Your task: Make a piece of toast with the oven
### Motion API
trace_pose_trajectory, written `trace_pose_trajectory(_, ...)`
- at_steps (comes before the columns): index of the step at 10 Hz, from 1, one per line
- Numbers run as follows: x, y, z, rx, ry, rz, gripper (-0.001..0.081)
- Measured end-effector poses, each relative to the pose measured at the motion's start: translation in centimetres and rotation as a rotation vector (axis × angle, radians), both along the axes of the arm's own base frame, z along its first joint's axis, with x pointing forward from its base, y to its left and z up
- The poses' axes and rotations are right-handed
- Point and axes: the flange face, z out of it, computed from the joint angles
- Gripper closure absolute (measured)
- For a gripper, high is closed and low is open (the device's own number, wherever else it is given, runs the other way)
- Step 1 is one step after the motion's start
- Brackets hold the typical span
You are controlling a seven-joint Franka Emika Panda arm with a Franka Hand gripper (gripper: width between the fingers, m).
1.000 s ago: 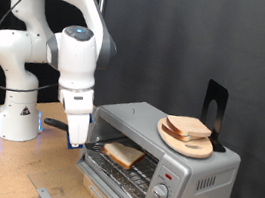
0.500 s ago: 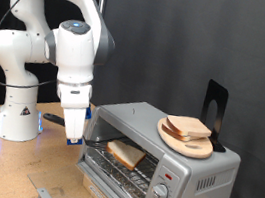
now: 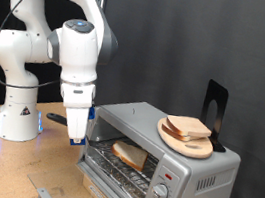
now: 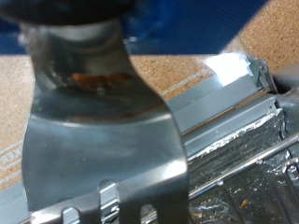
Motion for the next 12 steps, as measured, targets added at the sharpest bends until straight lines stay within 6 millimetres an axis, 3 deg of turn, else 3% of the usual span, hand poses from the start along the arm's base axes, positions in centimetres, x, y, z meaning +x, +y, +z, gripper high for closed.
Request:
trace_pose_trajectory(2, -0.7, -0.8, -0.6, -0.004, 0.036, 0.03, 0.0417)
trace_pose_trajectory(5, -2.6, -3.5, -1.7, -0.023, 0.085, 0.031, 0.0417)
trace_pose_trajectory(9, -3.4, -6.4, -0.6, 0.055, 0.026, -0.116, 0.0417)
trace_pose_trajectory(12, -3.4, -6.7, -0.5, 0.084, 0.01, -0.086, 0.0417)
